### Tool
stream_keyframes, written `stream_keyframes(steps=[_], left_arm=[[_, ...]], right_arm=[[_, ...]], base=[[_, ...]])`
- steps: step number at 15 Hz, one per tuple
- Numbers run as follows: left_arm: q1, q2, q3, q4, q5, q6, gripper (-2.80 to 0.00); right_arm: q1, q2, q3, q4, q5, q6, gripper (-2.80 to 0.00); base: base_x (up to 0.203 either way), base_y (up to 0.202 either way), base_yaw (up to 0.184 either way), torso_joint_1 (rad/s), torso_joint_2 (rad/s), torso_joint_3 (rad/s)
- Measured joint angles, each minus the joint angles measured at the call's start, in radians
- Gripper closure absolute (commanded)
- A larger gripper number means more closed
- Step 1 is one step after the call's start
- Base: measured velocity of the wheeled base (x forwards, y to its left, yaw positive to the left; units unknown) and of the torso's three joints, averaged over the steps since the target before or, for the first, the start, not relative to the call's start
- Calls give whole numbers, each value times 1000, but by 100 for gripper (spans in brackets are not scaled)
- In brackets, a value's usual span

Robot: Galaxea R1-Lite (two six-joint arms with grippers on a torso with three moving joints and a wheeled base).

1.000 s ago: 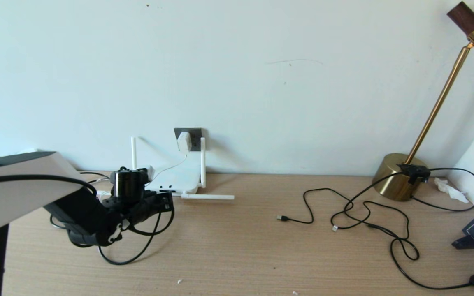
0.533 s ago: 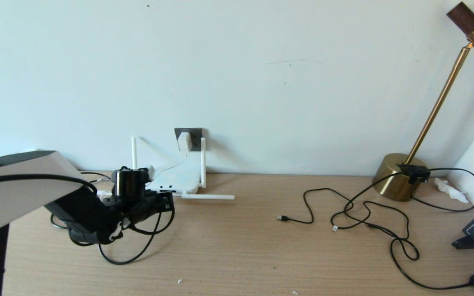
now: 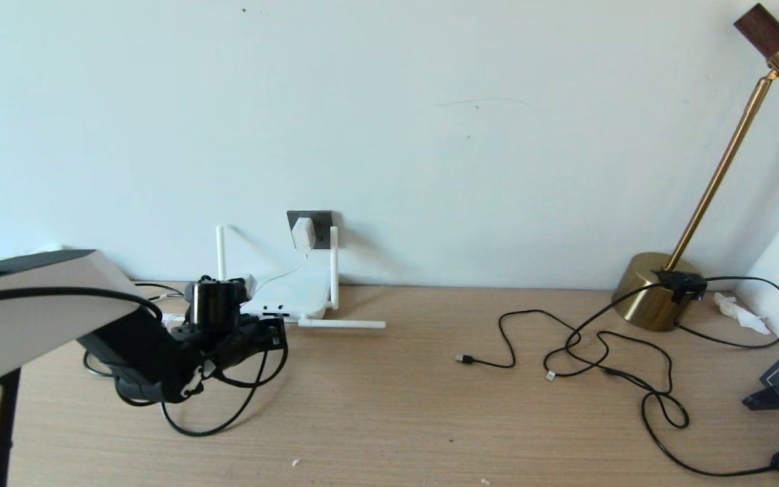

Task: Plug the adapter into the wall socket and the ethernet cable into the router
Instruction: Plug cable into router interface

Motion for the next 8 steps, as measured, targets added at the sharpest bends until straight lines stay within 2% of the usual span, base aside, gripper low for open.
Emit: stream_keyframes(steps=[8], left_arm=[[0,12,-2,0,0,0,0]], right_arm=[[0,0,0,0,0,0,-280]], base=[[0,0,0,0,0,0]])
